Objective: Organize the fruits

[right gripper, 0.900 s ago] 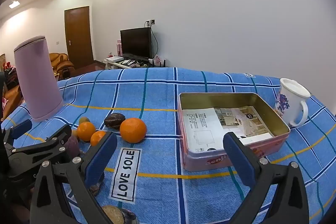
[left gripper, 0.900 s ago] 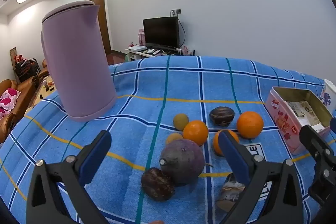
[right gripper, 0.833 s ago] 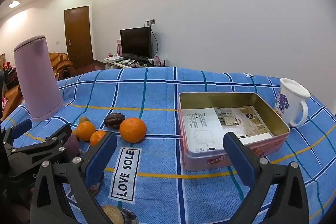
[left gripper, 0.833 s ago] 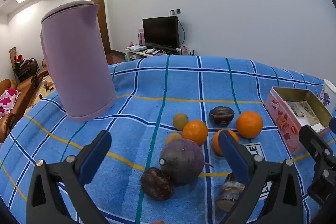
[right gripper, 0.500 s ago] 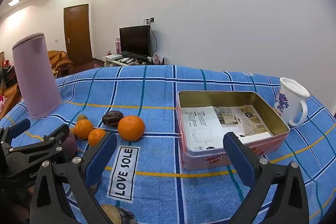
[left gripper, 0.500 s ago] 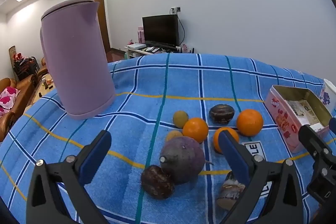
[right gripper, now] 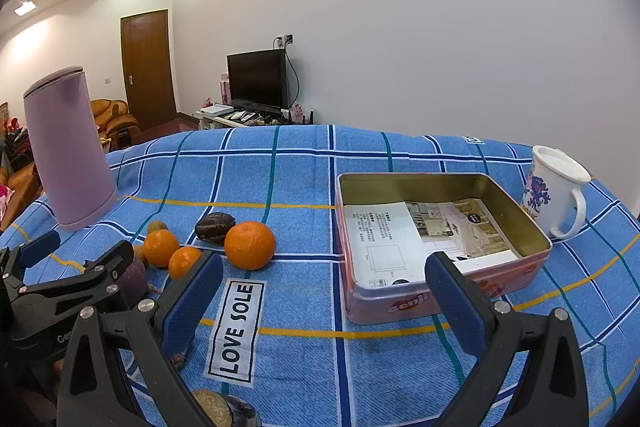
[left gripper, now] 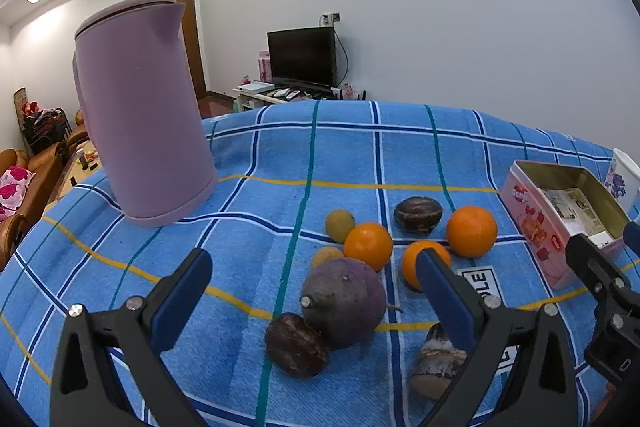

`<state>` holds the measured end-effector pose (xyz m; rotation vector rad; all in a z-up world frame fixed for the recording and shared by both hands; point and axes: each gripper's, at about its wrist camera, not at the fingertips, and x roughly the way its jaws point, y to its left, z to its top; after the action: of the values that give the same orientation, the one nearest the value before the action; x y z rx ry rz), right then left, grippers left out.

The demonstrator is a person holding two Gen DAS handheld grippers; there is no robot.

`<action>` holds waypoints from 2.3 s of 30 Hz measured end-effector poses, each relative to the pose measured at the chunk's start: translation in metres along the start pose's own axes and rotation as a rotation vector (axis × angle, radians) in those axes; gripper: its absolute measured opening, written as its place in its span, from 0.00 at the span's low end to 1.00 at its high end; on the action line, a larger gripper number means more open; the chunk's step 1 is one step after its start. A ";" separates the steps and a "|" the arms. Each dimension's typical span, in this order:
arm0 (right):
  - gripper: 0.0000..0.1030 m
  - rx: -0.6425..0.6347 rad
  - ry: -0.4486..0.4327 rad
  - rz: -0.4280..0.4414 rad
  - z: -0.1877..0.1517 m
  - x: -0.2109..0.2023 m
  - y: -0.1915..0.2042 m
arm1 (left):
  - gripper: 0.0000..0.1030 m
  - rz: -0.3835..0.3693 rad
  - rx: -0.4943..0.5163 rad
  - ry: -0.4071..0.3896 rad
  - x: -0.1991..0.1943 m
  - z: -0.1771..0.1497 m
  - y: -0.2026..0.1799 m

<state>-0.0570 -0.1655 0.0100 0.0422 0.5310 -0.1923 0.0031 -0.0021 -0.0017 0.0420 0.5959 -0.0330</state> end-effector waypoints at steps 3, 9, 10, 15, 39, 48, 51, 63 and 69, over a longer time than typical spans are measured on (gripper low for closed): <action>0.99 0.000 0.001 0.000 0.000 0.000 0.000 | 1.00 -0.001 0.000 0.001 -0.001 0.000 -0.001; 0.99 0.000 0.000 0.000 -0.001 0.000 0.000 | 1.00 -0.003 0.002 0.004 0.000 0.001 -0.001; 0.99 0.000 0.000 0.000 -0.001 0.000 0.000 | 1.00 -0.003 0.003 0.004 0.000 0.001 -0.001; 0.99 0.001 0.001 0.001 -0.001 0.000 0.000 | 1.00 -0.005 0.007 0.005 0.000 0.001 -0.002; 0.99 0.006 0.011 0.005 -0.002 0.002 0.000 | 1.00 -0.010 0.011 0.010 0.001 0.000 -0.003; 0.99 0.007 0.009 0.005 -0.002 0.002 0.001 | 1.00 -0.010 0.010 0.010 0.001 -0.001 -0.003; 0.99 0.008 0.008 0.006 -0.002 0.002 0.000 | 1.00 -0.010 0.010 0.011 0.001 -0.001 -0.002; 0.99 0.008 0.009 0.017 -0.002 0.001 0.001 | 1.00 -0.018 0.011 0.010 0.002 -0.001 -0.003; 0.99 0.024 0.016 0.056 -0.002 -0.001 -0.003 | 1.00 -0.023 0.005 0.004 0.000 -0.002 -0.002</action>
<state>-0.0596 -0.1682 0.0094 0.0816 0.5425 -0.1441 0.0019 -0.0037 -0.0028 0.0402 0.6001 -0.0569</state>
